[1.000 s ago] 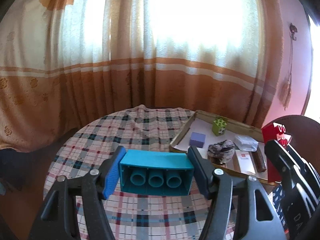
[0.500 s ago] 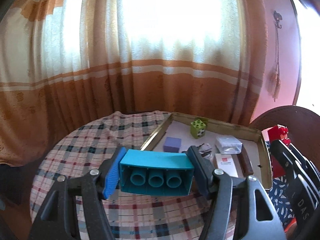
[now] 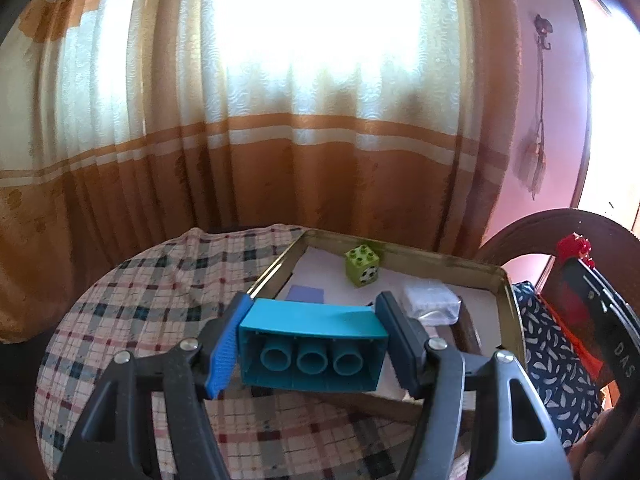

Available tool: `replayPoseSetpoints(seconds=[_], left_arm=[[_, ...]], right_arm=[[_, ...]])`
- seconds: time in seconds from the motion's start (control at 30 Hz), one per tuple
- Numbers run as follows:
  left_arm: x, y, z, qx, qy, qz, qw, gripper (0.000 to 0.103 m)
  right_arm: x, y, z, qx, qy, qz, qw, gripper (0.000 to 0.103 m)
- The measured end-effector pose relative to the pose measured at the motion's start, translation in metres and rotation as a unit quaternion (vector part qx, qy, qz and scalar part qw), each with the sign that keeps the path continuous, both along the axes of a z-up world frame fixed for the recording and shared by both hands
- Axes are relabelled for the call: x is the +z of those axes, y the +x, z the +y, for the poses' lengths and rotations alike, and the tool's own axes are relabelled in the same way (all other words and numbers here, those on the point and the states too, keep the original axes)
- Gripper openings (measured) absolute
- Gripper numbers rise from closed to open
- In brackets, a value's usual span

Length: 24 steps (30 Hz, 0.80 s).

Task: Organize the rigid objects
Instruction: 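Carry the blue and red bricks toward the gold tray with both tools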

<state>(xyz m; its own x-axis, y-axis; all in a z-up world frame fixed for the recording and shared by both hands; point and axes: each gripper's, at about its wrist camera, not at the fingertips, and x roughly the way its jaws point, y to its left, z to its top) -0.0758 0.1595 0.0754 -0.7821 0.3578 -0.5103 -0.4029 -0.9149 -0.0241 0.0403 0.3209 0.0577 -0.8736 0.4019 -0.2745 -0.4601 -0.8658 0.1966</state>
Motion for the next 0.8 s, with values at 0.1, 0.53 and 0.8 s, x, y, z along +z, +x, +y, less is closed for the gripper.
replayPoseSetpoints(seconds=[0.1,0.53,0.8], left_arm=[[0.002,-0.004,0.014,-0.01,0.001,-0.001,1.0,0.064],[-0.008,-0.024,0.07,-0.035,-0.033,-0.022,0.9986,0.064],[-0.017,-0.04,0.088,-0.03,-0.051,-0.035,0.9976,0.064]], right_arm=[[-0.001,-0.003,0.005,-0.003,0.0,-0.004,1.0,0.034],[-0.003,-0.038,0.027,-0.01,0.02,-0.048,0.999,0.034],[-0.015,-0.059,0.042,-0.003,0.014,-0.085,0.996,0.034]])
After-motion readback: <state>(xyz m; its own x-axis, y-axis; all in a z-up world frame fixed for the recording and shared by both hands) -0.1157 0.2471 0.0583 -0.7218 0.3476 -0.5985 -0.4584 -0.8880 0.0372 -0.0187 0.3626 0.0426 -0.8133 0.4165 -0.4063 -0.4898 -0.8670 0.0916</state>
